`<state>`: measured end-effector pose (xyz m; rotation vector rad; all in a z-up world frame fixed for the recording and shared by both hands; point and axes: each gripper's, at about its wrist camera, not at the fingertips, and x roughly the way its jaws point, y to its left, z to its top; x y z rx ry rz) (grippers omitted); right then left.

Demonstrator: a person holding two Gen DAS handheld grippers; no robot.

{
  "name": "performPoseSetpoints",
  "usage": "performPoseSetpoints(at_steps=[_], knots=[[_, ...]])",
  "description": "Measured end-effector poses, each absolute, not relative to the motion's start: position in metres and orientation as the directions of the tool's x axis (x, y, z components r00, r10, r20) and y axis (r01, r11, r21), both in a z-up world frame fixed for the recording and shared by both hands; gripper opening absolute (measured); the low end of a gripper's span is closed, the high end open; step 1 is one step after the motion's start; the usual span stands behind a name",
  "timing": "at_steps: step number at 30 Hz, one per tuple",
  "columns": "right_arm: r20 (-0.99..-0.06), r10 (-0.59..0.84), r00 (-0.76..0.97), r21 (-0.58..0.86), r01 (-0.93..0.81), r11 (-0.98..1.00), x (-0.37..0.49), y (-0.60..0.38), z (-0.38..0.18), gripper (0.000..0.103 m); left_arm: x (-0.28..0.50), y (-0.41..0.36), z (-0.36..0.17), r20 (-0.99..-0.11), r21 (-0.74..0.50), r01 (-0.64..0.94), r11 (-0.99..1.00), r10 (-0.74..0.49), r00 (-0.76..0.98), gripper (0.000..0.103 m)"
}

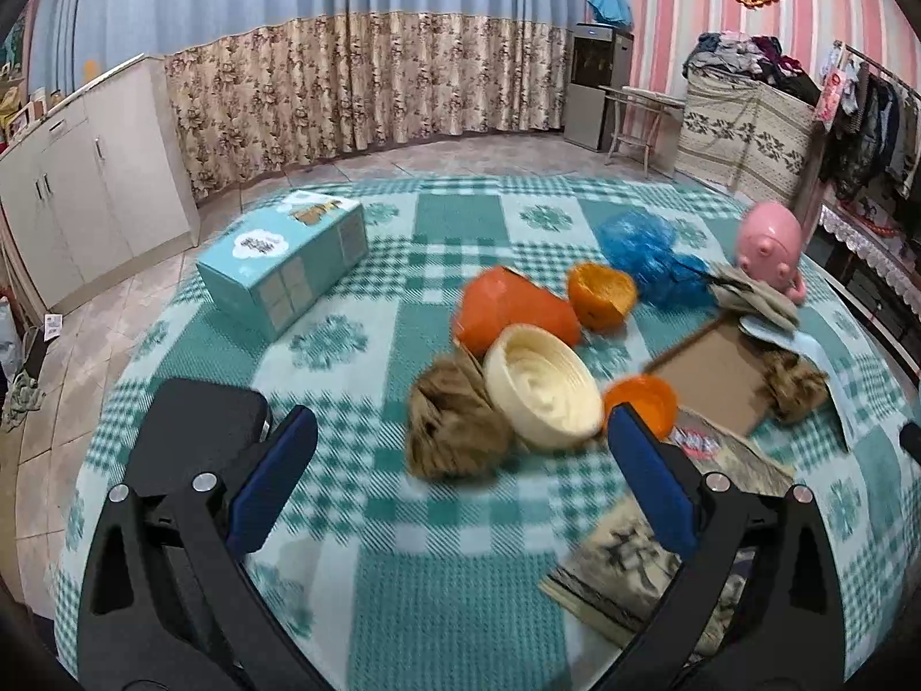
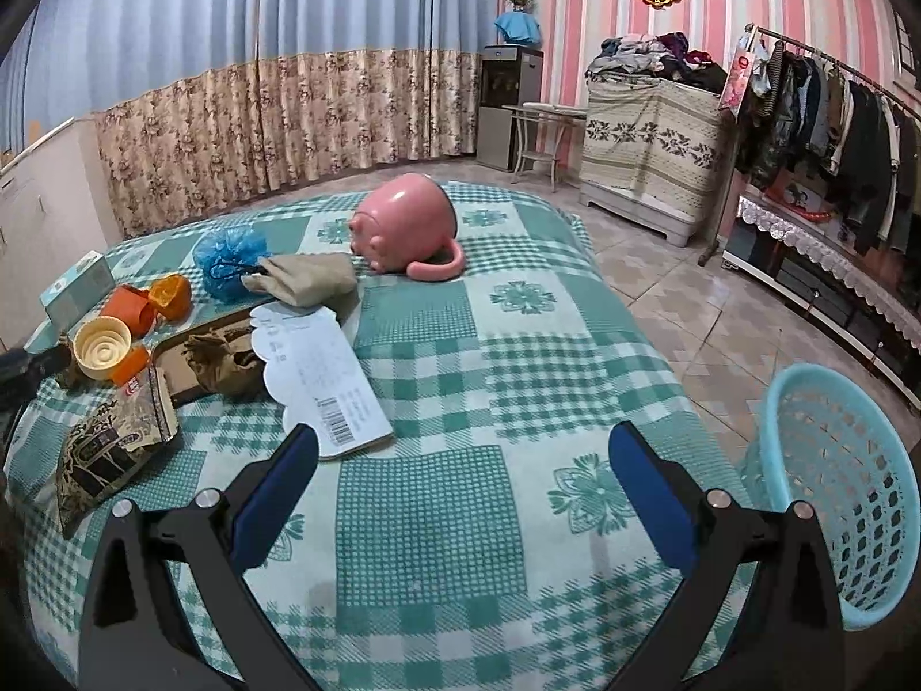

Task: Collect trash
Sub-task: 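Grasp the crumpled brown paper bag with the left tool while the right tool grasps the white barcode slip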

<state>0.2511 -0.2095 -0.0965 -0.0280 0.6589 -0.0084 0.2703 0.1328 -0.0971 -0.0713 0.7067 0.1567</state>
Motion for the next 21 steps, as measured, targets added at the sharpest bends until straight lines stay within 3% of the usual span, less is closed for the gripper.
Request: performPoseSetpoints(at_steps=[3, 6, 9, 11, 12, 21], knots=[[-0.619, -0.014, 0.785, -0.023, 0.000, 1.000, 0.252, -0.211, -0.100, 0.099, 0.275, 0.145, -0.097, -0.651, -0.029, -0.176, 0.984, 0.115, 0.750, 0.096], [-0.620, -0.009, 0.785, -0.006, 0.007, 1.000, 0.252, -0.216, -0.101, 0.099, 0.279, 0.152, -0.103, -0.667, -0.028, -0.181, 0.983, 0.116, 0.736, 0.087], [-0.622, -0.005, 0.783, -0.001, 0.006, 1.000, 0.253, -0.217, -0.102, 0.099, 0.281, 0.151, -0.112, -0.686, -0.028, -0.152, 0.988, 0.091, 0.722, 0.065], [-0.624, -0.004, 0.781, -0.002, 0.004, 1.000, 0.253, -0.218, -0.103, 0.099, 0.284, 0.148, -0.119, -0.707, -0.040, -0.116, 0.992, 0.054, 0.706, 0.042], [-0.625, -0.004, 0.780, -0.004, 0.002, 1.000, 0.254, -0.217, -0.103, 0.099, 0.284, 0.148, -0.120, -0.711, -0.043, -0.107, 0.993, 0.045, 0.702, 0.038], [-0.642, 0.061, 0.764, -0.001, -0.081, 0.997, 0.264, -0.199, -0.108, 0.099, 0.264, 0.150, -0.105, -0.681, -0.038, -0.119, 0.992, 0.061, 0.730, 0.038]])
